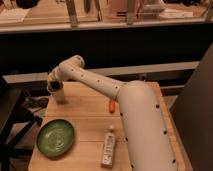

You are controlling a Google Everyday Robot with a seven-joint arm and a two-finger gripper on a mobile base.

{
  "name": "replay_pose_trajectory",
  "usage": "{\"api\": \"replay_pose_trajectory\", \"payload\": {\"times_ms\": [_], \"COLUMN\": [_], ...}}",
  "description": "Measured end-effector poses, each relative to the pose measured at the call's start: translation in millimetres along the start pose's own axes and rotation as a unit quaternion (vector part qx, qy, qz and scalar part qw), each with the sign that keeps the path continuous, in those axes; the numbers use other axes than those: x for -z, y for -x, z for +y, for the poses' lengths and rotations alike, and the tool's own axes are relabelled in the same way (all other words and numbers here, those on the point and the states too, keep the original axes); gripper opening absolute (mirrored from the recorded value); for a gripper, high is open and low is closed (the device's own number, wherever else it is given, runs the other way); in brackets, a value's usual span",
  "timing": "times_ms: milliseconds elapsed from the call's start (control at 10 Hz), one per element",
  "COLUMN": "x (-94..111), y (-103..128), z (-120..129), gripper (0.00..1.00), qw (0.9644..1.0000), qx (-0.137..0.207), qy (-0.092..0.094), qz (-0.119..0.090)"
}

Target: Place the eraser in the ceramic cup

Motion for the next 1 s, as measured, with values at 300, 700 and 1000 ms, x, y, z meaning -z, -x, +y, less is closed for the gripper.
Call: {"api": "replay_pose_trajectory", "payload": {"times_ms": [300, 700, 1000], "x": [0, 4, 10], "y": [2, 0, -3], "z": [0, -1, -3], "gripper": [0.80, 0.80, 0.80], "qw": [0.9999, 0.9998, 0.9996], "qx": [-0.002, 0.000, 0.006], "qy": [-0.011, -0.019, -0.023], "qz": [0.001, 0.007, 0.015]}}
